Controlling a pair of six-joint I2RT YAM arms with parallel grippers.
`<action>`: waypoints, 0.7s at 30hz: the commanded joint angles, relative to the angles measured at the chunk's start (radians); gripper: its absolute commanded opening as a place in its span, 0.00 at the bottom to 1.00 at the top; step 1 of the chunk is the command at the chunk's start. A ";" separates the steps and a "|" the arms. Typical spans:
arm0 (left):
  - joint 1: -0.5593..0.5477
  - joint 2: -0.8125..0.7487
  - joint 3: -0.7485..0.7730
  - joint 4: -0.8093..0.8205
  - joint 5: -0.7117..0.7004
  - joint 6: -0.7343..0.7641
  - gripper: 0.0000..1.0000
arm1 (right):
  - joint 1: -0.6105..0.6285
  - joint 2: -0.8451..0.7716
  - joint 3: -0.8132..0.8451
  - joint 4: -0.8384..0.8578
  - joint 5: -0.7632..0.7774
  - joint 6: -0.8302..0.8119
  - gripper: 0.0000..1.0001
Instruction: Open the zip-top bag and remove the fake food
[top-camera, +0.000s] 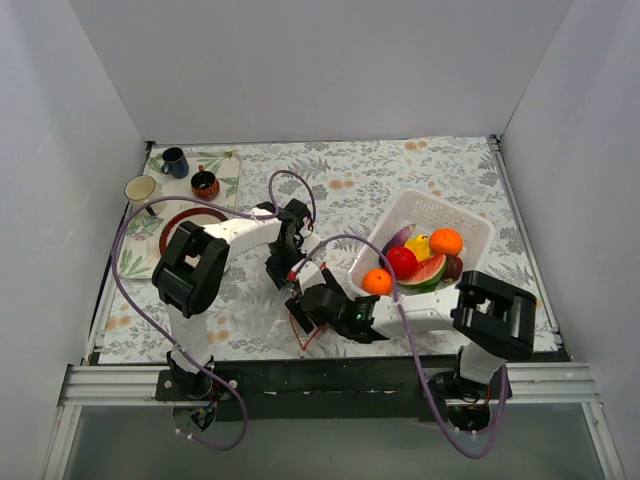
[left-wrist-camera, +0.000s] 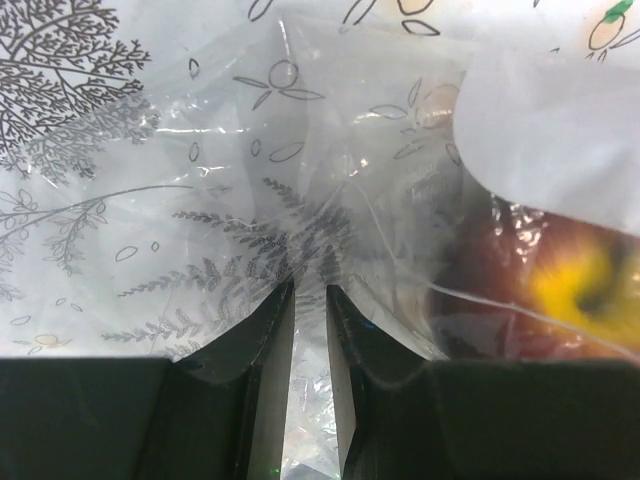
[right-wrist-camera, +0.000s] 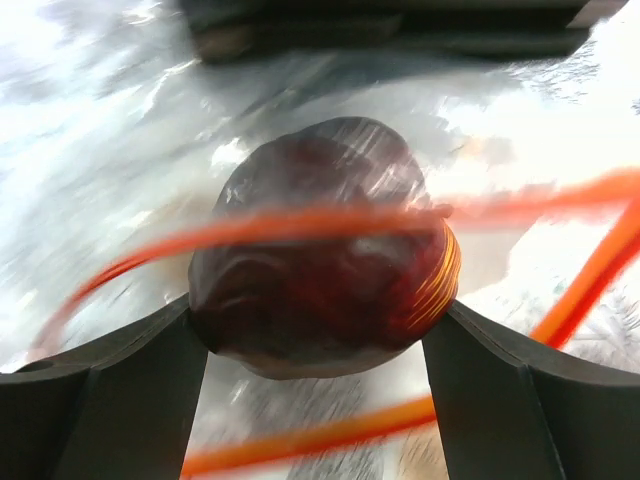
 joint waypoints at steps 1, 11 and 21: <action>0.007 0.092 -0.025 0.080 -0.006 -0.036 0.20 | 0.053 -0.165 -0.058 0.054 -0.111 0.041 0.15; 0.010 0.103 -0.030 0.088 -0.011 -0.044 0.20 | 0.157 -0.490 -0.175 -0.192 -0.108 0.144 0.13; 0.011 0.092 0.008 0.070 -0.009 -0.064 0.23 | 0.119 -0.929 -0.113 -0.565 0.458 0.166 0.16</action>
